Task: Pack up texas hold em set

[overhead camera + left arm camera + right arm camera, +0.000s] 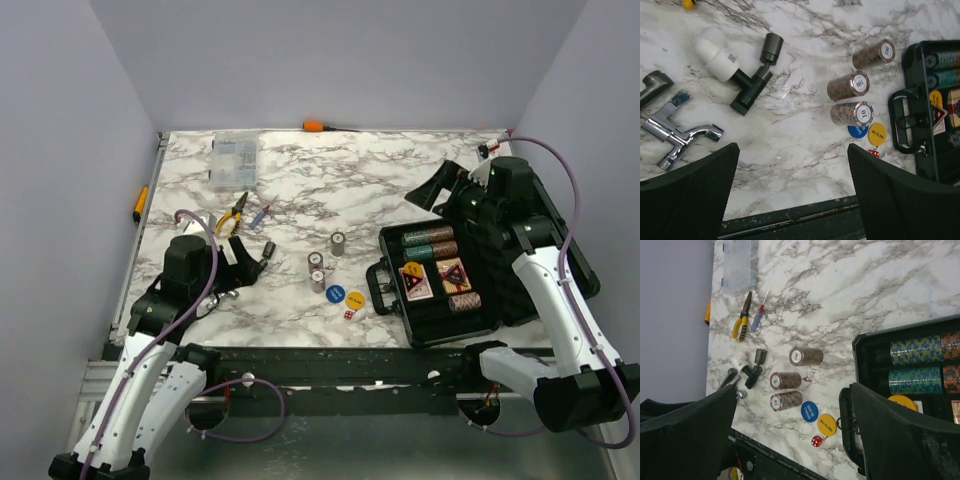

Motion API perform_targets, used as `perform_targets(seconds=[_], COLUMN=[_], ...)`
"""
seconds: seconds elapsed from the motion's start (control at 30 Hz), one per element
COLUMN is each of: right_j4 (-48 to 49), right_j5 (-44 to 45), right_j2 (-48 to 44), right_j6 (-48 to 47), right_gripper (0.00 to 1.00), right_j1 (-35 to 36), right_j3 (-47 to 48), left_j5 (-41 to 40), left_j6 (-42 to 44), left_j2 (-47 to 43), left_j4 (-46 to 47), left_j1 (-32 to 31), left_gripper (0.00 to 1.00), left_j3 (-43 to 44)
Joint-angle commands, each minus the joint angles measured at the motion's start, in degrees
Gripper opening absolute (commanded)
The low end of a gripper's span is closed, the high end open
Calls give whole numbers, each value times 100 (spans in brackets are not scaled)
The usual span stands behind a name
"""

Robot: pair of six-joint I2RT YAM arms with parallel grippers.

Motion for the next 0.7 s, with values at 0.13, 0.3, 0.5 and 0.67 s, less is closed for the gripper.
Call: perform_targets(seconds=[0.13, 0.3, 0.5, 0.67], right_j4=[-510, -997, -1452, -1586], right_j5=[-512, -218, 645, 1061], right_j2=[36, 140, 193, 63], right_j6=[105, -116, -377, -644], right_gripper=[100, 100, 100, 100], right_j1=[110, 189, 698, 940], right_j3=[-210, -91, 77, 93], left_j5=[-101, -614, -928, -916], left_j6=[162, 53, -64, -14], left_j2=[326, 522, 775, 976], left_j4=[119, 165, 265, 304], left_j1=[-1005, -1893, -2629, -2627], left_gripper=[88, 88, 88, 87], left_j3=[-12, -24, -75, 13])
